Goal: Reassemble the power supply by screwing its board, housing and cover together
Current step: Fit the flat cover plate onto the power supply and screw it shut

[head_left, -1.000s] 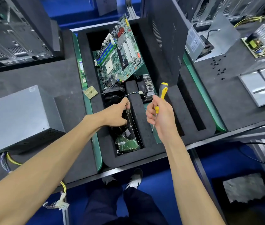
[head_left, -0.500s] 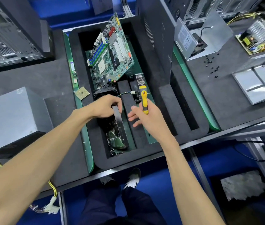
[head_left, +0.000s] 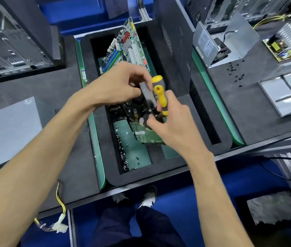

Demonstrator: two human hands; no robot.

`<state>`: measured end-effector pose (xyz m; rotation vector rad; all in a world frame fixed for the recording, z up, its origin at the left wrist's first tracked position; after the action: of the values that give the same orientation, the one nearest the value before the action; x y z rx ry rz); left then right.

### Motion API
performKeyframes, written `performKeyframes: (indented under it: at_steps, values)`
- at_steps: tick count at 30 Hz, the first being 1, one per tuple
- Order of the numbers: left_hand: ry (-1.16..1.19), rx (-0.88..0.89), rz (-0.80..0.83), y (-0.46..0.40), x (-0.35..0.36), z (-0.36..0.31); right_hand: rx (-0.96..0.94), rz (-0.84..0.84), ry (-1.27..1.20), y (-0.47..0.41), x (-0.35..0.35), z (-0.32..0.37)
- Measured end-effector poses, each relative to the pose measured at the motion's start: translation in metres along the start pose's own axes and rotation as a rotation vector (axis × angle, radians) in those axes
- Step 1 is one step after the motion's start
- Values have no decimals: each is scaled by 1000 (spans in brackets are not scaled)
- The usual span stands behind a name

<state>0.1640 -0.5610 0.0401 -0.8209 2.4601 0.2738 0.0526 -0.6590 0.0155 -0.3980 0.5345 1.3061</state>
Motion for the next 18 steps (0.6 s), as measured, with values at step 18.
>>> performKeyframes:
  at_steps: [18]
  values:
    - [106,-252,29,17,65,60,366,-138,342,-12,-28,-84]
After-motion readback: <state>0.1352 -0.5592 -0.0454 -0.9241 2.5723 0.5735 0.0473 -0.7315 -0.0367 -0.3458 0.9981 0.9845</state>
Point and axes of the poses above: each hand's wrist, its own y-axis away from the middle knuckle, its own x-axis out of the palm, z = x × y, the point moved 8 cm from there along -y, towards the middle knuckle, and after that the axes turned 7 degrees about x, right-handed, at the moved point
